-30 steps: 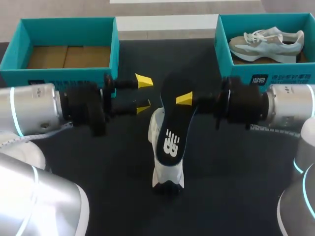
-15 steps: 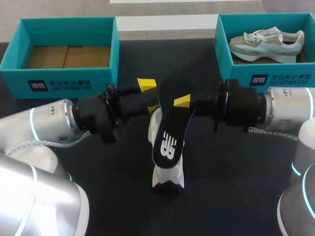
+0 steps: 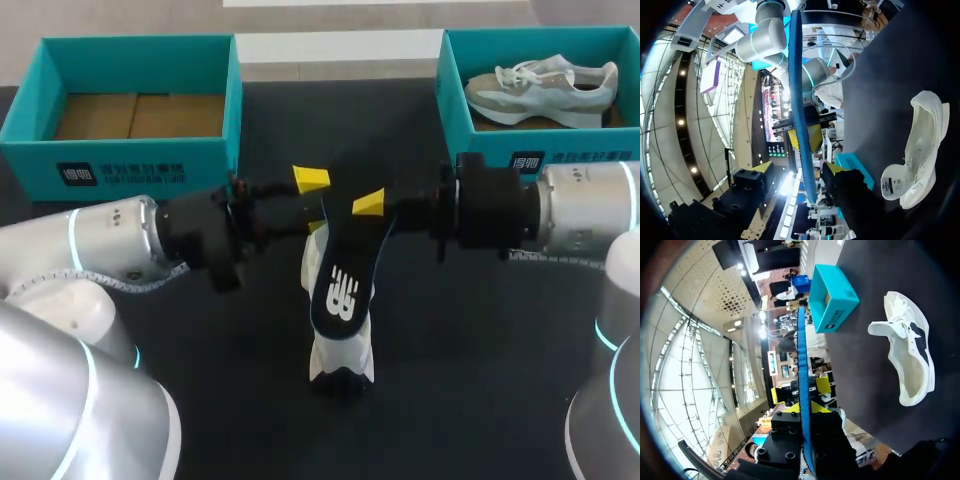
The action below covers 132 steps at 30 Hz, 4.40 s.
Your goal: Take the shoe out of the shoebox, open the shoe tongue, remove and reinsert the insole, then place the shoe into the shoebox
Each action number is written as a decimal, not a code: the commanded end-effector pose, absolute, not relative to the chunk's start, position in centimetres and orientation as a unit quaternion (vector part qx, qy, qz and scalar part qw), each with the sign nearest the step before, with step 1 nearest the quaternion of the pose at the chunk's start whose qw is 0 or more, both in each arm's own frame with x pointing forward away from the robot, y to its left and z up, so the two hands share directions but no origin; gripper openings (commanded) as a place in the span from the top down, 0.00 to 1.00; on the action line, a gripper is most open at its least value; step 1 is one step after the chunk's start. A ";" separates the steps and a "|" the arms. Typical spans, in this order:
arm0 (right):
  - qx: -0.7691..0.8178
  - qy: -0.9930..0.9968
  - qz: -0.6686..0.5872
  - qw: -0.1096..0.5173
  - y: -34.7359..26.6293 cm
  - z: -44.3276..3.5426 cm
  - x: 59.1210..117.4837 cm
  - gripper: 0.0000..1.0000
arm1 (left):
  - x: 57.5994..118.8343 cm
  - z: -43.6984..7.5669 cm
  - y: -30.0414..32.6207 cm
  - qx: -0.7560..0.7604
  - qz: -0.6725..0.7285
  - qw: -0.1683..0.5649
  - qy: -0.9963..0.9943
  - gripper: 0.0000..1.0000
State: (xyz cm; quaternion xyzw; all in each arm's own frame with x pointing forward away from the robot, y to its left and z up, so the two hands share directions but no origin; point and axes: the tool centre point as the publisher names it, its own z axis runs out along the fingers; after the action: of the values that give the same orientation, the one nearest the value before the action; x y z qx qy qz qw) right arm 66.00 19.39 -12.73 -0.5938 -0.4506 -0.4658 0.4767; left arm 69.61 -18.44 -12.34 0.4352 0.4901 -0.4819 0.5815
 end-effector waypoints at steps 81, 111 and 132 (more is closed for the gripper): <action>-0.523 -0.595 -0.544 0.277 15.4 -10.4 65.2 0.00 | 65.5 -16.0 -16.8 0.339 -0.592 0.358 0.638 1.00; -0.118 -0.800 -0.578 0.111 15.8 -15.3 64.5 0.00 | 65.5 -16.0 -16.8 0.339 -0.592 0.358 0.638 1.00; 0.000 -0.867 -0.491 -0.079 14.8 -19.4 67.2 0.00 | 60.5 -20.0 -15.7 0.277 -0.626 0.307 0.662 1.00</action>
State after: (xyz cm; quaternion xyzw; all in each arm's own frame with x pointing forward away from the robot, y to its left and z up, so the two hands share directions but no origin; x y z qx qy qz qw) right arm 67.33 14.47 -19.05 -0.0217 -0.8561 -0.5144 -0.0448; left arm 62.62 -16.72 -19.15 0.2870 0.6604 -0.6267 0.2979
